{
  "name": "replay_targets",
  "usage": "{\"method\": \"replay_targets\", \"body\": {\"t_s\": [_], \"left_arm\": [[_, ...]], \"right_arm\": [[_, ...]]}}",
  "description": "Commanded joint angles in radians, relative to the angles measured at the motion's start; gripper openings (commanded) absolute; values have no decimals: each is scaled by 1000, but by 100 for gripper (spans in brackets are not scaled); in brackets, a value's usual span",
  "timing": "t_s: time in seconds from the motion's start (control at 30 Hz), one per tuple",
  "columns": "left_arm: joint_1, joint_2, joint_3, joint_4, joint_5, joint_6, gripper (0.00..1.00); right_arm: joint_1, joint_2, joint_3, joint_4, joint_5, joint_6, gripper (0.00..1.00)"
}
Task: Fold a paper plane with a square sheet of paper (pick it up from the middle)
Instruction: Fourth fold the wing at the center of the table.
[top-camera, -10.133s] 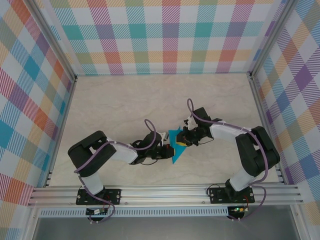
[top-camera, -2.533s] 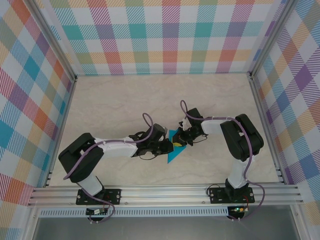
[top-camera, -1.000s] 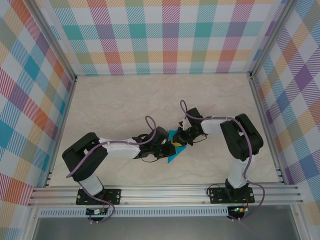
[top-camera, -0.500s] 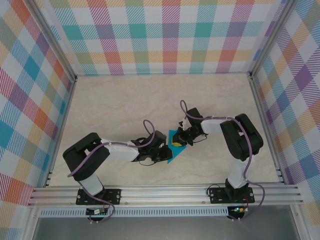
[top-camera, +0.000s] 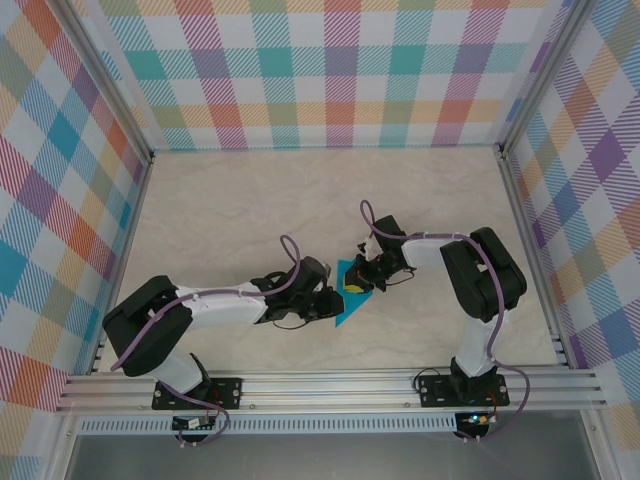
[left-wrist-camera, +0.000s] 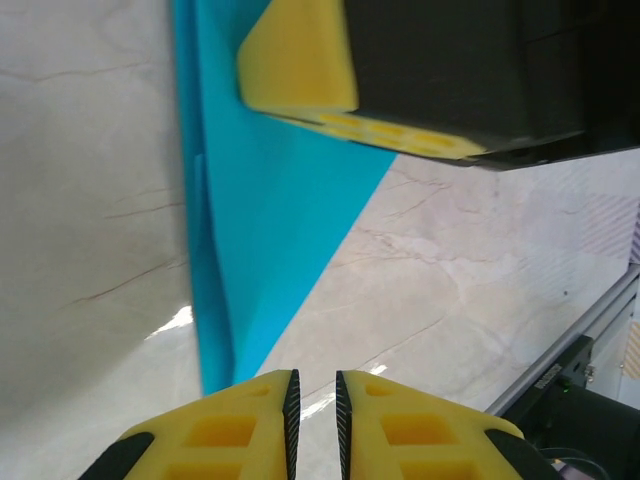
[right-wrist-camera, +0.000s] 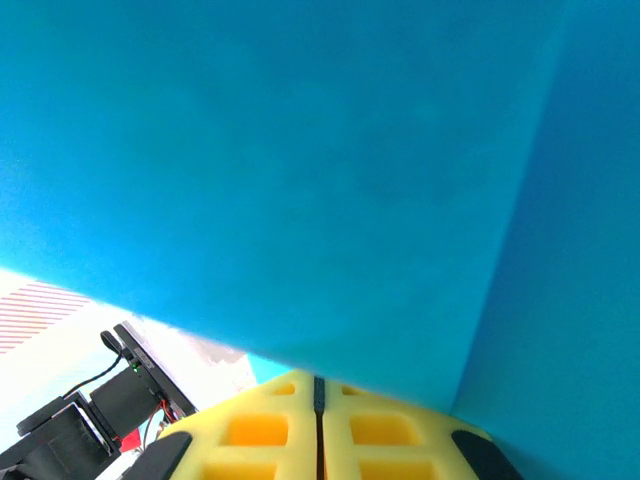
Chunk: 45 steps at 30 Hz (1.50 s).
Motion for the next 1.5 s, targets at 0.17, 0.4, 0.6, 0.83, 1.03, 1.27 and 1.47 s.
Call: {"method": "replay_targets", "body": {"t_s": [0.17, 0.4, 0.6, 0.83, 1.03, 1.27, 1.47], "left_arm": [[-17, 138, 24, 90, 38, -31, 20], [-25, 132, -69, 51, 9, -52, 19], [-30, 69, -136, 26, 0, -56, 19], [-56, 87, -95, 5, 55, -14, 19], [-58, -21, -62, -179, -110, -10, 18], [-57, -98, -23, -102, -104, 3, 18], [-57, 16, 62, -8, -65, 4, 18]], "right_arm": [[0, 100, -64, -106, 231, -20, 8], [0, 102, -69, -105, 234, -21, 8], [-1, 109, -70, -100, 234, -20, 8], [1, 111, -67, -99, 233, -19, 8], [0, 111, -64, -102, 233, -20, 8], [0, 112, -64, -103, 233, -18, 8], [0, 112, -60, -104, 233, -16, 8]]}}
